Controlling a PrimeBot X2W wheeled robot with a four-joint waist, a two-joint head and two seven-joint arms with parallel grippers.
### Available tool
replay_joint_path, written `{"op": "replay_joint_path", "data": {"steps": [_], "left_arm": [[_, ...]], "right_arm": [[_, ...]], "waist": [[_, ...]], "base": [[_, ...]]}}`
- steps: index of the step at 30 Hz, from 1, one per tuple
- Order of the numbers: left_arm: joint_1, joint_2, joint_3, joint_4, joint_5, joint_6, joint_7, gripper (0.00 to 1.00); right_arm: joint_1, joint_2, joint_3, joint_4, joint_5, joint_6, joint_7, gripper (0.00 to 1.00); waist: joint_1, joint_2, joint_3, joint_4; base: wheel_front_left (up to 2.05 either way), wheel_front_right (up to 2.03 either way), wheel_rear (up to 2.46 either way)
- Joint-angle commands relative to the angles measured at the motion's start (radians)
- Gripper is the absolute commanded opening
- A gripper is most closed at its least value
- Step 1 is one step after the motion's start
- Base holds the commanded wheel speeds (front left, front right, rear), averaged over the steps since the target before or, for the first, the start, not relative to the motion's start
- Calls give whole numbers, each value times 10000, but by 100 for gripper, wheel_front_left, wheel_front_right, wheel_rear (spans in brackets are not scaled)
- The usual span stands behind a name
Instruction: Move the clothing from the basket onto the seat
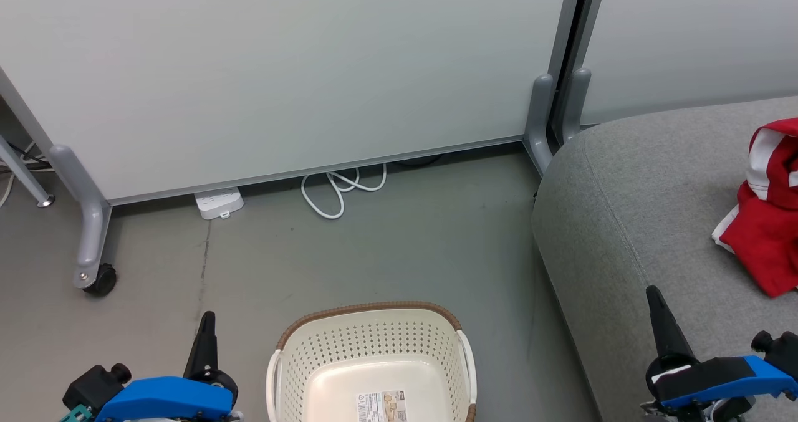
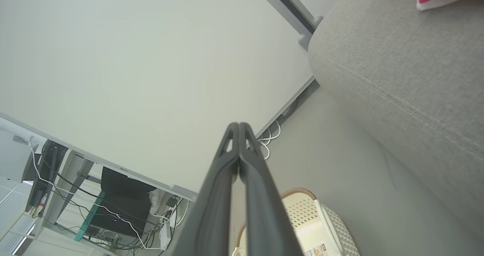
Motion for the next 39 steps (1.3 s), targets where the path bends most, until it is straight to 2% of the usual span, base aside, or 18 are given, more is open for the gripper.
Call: {"op": "replay_joint_path", "data": {"steps": [1, 39], "left_arm": [[-281, -13, 136, -167, -227, -16, 61, 0], [-526, -207, 987, -757, -3360, -26, 1041, 0]], "right_arm": [[-291, -65, -32, -91, 296, 3, 51, 0], [-563, -90, -168, 27, 4306, 3, 683, 0]], "waist": [[0, 0, 2, 1], [0, 0, 54, 21]], "base": [[0, 0, 0], [0, 0, 0]]}}
